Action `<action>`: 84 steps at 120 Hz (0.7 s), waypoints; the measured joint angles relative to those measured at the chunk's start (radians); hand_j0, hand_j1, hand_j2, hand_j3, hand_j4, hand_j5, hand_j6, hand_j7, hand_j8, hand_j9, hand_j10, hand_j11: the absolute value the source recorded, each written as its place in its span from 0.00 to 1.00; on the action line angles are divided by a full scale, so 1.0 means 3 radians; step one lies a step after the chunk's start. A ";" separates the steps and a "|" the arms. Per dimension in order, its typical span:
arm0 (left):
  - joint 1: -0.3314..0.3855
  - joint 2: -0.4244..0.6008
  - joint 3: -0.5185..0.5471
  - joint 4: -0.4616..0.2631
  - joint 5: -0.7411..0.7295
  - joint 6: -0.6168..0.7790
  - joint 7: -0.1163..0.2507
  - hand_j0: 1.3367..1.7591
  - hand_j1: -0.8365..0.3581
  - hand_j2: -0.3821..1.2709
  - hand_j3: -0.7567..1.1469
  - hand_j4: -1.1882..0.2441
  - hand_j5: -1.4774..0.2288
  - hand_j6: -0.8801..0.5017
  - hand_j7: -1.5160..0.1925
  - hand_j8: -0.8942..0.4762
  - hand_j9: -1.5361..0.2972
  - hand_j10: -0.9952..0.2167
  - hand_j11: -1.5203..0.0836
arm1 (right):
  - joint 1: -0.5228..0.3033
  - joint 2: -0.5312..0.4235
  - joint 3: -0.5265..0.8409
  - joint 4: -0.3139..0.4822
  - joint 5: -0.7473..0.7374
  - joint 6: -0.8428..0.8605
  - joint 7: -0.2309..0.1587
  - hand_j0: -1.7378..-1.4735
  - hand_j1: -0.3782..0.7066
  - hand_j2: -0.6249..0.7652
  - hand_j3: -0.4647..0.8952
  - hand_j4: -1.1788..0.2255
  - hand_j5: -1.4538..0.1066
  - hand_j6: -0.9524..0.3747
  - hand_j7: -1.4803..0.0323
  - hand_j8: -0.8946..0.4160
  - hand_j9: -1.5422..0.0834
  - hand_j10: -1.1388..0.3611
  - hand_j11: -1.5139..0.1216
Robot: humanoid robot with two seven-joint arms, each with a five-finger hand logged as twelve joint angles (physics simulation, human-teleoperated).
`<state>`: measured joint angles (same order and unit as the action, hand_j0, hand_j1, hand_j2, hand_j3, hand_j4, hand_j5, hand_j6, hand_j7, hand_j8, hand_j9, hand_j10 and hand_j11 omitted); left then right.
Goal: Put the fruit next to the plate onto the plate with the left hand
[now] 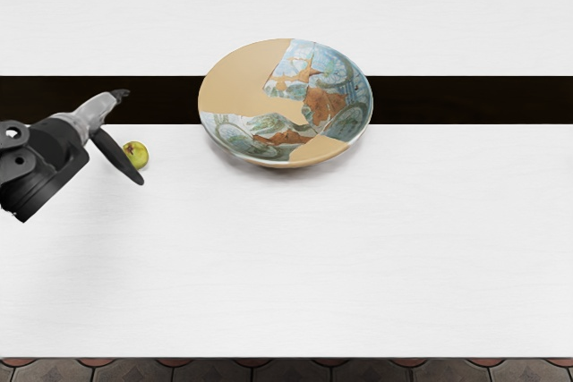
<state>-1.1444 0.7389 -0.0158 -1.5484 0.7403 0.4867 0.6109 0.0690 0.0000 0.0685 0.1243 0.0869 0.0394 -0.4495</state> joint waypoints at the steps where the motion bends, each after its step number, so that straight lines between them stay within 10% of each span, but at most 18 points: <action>1: 0.0000 -0.0006 0.0002 0.0004 -0.0002 0.0007 0.0000 0.76 0.97 0.24 0.40 0.81 0.85 0.62 0.87 0.63 0.82 0.80 0.93 | 0.0000 0.0000 0.0000 0.0000 0.0000 0.0000 0.0000 0.30 0.03 0.45 0.34 0.84 0.93 0.72 0.98 0.68 0.95 0.76 0.93; 84: 0.0141 -0.0494 0.0245 0.0777 0.0338 0.0097 0.0000 0.76 0.79 0.26 0.40 0.69 0.71 0.49 0.73 0.50 0.69 0.65 0.78 | 0.0008 0.0000 -0.0003 0.0000 -0.0003 -0.0003 0.0000 0.30 0.03 0.45 0.34 0.84 0.93 0.72 0.98 0.68 0.95 0.76 0.93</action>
<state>-1.1022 0.5906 0.0578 -1.3151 0.8417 0.5156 0.6109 0.0714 0.0000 0.0677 0.1243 0.0860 0.0384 -0.4495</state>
